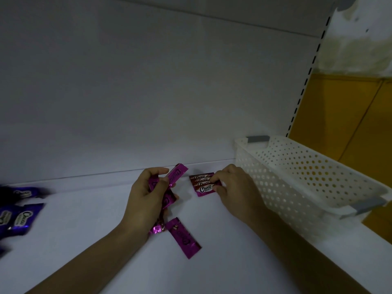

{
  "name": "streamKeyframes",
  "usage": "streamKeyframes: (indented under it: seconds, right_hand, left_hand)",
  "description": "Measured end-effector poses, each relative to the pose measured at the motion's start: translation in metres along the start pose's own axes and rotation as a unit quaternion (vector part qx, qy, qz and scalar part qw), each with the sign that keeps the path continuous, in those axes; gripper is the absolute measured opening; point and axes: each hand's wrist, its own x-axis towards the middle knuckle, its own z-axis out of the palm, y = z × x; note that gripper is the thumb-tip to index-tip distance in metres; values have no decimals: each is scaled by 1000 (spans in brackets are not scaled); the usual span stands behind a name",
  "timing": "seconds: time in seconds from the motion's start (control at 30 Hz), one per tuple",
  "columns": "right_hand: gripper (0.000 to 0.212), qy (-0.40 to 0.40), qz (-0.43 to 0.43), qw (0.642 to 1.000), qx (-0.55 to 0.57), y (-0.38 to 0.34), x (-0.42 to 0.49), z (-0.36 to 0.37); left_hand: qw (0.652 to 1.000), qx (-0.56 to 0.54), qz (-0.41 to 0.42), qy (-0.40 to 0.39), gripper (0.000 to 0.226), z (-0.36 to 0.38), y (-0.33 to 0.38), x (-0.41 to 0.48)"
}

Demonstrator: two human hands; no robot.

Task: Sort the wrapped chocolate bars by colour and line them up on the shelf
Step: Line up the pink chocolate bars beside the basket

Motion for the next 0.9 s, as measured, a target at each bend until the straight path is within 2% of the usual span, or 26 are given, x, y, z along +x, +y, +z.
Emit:
streamKeyframes:
  seconds: [0.13,0.27,0.33,0.37,0.43,0.5,0.6,0.67,0.73,0.8,0.9]
  right_hand:
    - [23,-6,5,1000,0,-1,-1,0]
    - [14,24,11,996,89,-12,-2,-8]
    - [14,-61,25,981,184,-27,-8,-12]
    - [22,-124,26,967,220,-37,-12,-13]
    - [37,-222,-2,949,224,-52,-21,-15]
    - [43,-259,-47,946,191,-59,-27,-18]
    - [30,-282,-76,935,200,-59,-30,-22]
    - [17,-266,-85,937,210,-60,-32,-24]
    - [8,-215,-100,951,197,-58,-31,-24]
    - [8,-176,-97,958,203,-53,-29,-24]
    - [14,-183,-70,951,238,-43,-25,-23]
  left_hand:
    - [1000,0,0,4,16,0,0,0]
    - [1000,1,0,2,15,-1,-1,1]
    - [1000,0,7,3,14,0,-1,2]
    - [1000,0,12,5,14,0,-1,2]
    - [1000,-3,23,11,13,0,-2,2]
    - [999,1,35,12,13,-1,-2,2]
    - [999,4,40,16,14,-1,-2,1]
    - [998,18,44,28,15,1,-2,0]
    - [998,30,50,35,17,2,-1,0]
    - [998,40,45,33,15,1,0,-2]
    - [998,30,42,20,14,0,0,-1]
